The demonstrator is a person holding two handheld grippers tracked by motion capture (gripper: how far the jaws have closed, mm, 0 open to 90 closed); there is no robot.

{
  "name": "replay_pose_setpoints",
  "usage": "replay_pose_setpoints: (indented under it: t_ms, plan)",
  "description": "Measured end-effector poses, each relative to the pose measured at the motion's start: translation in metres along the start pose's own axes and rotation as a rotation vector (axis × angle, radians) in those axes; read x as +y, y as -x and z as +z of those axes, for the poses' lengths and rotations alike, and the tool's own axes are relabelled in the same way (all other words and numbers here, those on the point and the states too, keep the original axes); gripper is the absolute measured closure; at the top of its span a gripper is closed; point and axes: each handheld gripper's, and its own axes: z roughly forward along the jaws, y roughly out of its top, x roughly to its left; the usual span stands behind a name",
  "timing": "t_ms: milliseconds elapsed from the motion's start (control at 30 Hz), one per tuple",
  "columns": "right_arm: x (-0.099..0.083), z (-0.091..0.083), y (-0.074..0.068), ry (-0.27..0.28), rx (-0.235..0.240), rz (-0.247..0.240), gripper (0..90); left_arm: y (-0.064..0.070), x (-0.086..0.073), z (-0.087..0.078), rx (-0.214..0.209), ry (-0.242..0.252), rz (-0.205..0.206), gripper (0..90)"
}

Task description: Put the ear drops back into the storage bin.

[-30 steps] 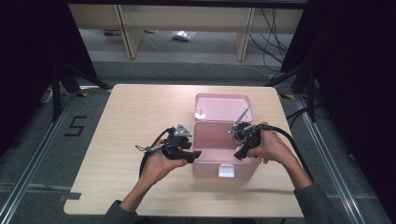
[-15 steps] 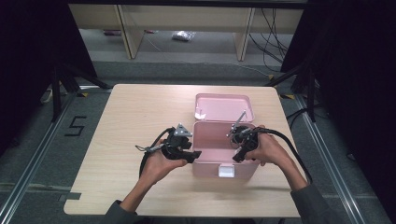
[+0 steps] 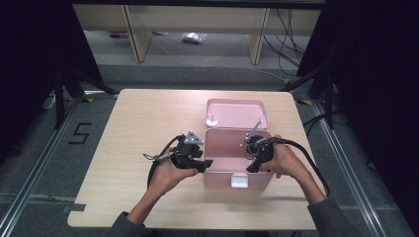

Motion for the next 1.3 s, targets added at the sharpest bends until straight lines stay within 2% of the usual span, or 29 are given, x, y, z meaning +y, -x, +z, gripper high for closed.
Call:
replay_pose_setpoints:
  t_ms: [100, 200, 267, 333, 367, 467, 533, 700, 833, 900, 1000, 1100, 1133, 1233, 1267, 1300]
  plan:
    - [0.000, 0.001, 0.001, 0.002, -0.001, -0.020, 60.5, 0.000, 0.000, 0.000, 0.000, 0.000, 0.000, 50.3]
    - [0.000, 0.002, -0.001, -0.004, -0.006, 0.006, 60.5, 0.000, 0.000, 0.000, 0.000, 0.000, 0.000, 50.3]
    - [0.001, 0.003, -0.001, -0.004, -0.005, -0.002, 60.5, 0.000, 0.000, 0.000, 0.001, 0.000, 0.000, 50.4]
    - [0.001, 0.004, 0.000, 0.001, -0.004, -0.031, 60.5, 0.000, 0.000, 0.000, 0.000, -0.001, -0.001, 50.4]
    - [0.001, 0.005, -0.002, -0.004, -0.003, -0.003, 60.5, 0.000, 0.000, 0.000, 0.001, 0.000, -0.001, 50.4]
    - [0.002, 0.006, -0.002, -0.008, -0.007, -0.019, 60.5, 0.000, 0.000, 0.000, 0.000, -0.001, -0.001, 50.4]
    - [0.003, 0.007, -0.002, -0.006, -0.001, -0.007, 60.4, 0.000, 0.000, 0.000, 0.000, -0.001, -0.001, 50.4]
    - [0.002, 0.005, -0.002, -0.013, -0.007, -0.019, 60.1, 0.000, 0.000, 0.000, 0.001, 0.000, -0.002, 50.4]
    - [0.001, 0.002, -0.001, 0.011, 0.012, -0.012, 59.2, 0.000, 0.000, 0.000, -0.001, 0.001, -0.002, 50.7]
    - [0.001, -0.002, -0.001, 0.032, 0.017, 0.001, 57.2, 0.000, 0.000, 0.000, -0.001, 0.000, -0.001, 50.8]
    - [-0.001, -0.007, -0.001, 0.058, 0.038, -0.003, 52.2, 0.000, 0.000, 0.000, -0.001, 0.003, -0.007, 50.8]
    - [-0.003, -0.014, 0.001, 0.102, 0.033, 0.014, 47.9, 0.000, 0.000, 0.000, -0.001, 0.007, -0.011, 50.4]
    - [-0.004, -0.017, 0.003, 0.119, 0.033, 0.002, 46.2, 0.000, 0.000, 0.000, -0.001, 0.007, -0.011, 50.3]
    - [-0.004, -0.025, 0.005, 0.157, 0.011, 0.016, 43.1, 0.000, 0.000, 0.000, -0.004, 0.011, -0.017, 49.7]
    - [-0.005, -0.028, 0.005, 0.176, 0.010, 0.036, 42.5, 0.000, 0.000, 0.000, -0.005, 0.012, -0.017, 49.0]
    - [-0.005, -0.033, 0.007, 0.202, 0.014, 0.035, 41.8, 0.000, 0.001, 0.000, -0.003, 0.011, -0.015, 48.2]
